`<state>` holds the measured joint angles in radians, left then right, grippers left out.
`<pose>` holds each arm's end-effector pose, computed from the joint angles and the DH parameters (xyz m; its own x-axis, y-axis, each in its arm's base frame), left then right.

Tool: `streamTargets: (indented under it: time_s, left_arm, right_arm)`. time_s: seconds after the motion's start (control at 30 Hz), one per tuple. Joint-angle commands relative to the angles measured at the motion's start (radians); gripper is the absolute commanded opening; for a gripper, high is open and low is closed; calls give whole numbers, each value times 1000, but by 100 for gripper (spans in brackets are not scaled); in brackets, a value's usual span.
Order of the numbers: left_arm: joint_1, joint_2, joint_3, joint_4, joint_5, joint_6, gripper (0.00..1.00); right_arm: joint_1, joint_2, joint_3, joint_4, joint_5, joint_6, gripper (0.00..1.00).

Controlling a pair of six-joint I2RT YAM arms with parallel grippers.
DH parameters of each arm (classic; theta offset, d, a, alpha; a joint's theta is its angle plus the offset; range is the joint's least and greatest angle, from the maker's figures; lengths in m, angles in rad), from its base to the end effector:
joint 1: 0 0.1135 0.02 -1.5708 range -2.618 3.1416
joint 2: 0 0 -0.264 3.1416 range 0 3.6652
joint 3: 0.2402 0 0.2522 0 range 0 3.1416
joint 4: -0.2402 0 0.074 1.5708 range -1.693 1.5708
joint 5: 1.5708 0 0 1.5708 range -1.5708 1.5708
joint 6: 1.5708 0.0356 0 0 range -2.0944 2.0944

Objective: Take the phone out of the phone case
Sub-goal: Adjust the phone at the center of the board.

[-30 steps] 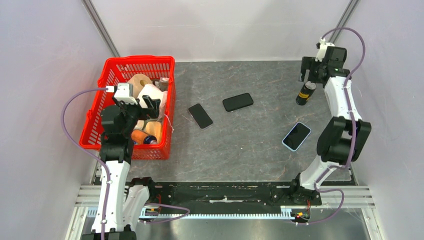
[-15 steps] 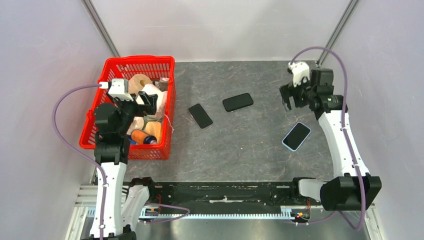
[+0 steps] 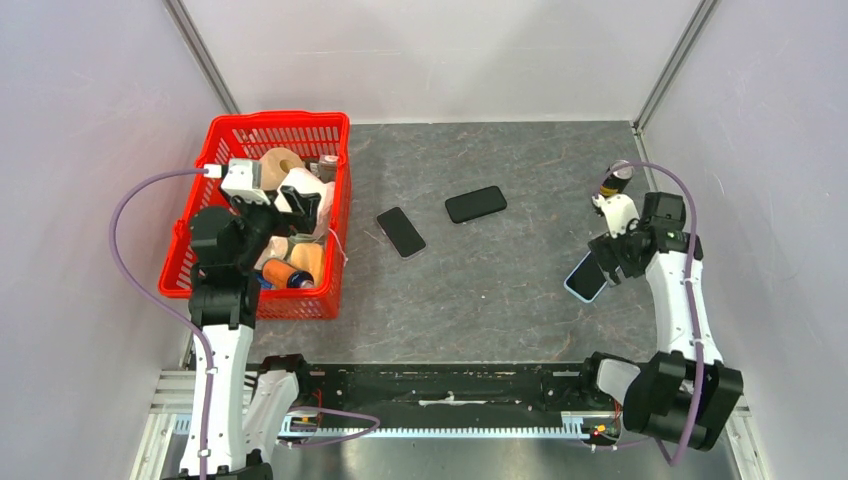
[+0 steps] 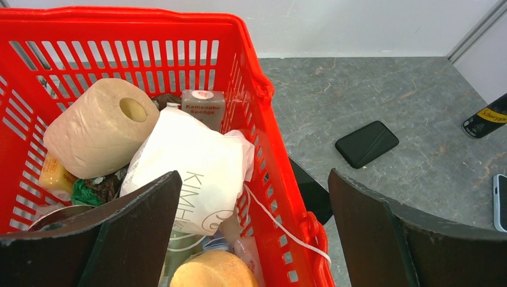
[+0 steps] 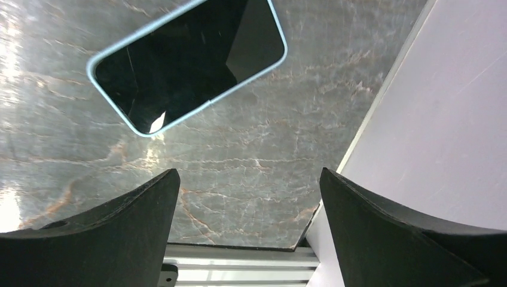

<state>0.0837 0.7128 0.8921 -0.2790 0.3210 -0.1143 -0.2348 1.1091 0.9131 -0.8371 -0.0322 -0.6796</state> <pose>0.1582 0.0020 0.3781 -0.1252 -0.1191 -0.9850 0.2207 0.9646 -0.1447 0.2050 -0.0479 0.2669 -0.7858 -0.4579 -0.4158 -0.3566 0.8847 -0.3004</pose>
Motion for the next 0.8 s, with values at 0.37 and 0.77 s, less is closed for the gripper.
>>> streamTargets:
  time_s: [0.37,0.77]
  left_arm:
    - [4,-7,-19,35,34,4,99]
    - [5,8,-25,41,28,4,99]
  right_arm:
    - [-221,243,-59,203,-67,-137,92]
    - [-218,181,-18,84,-219,-71,92]
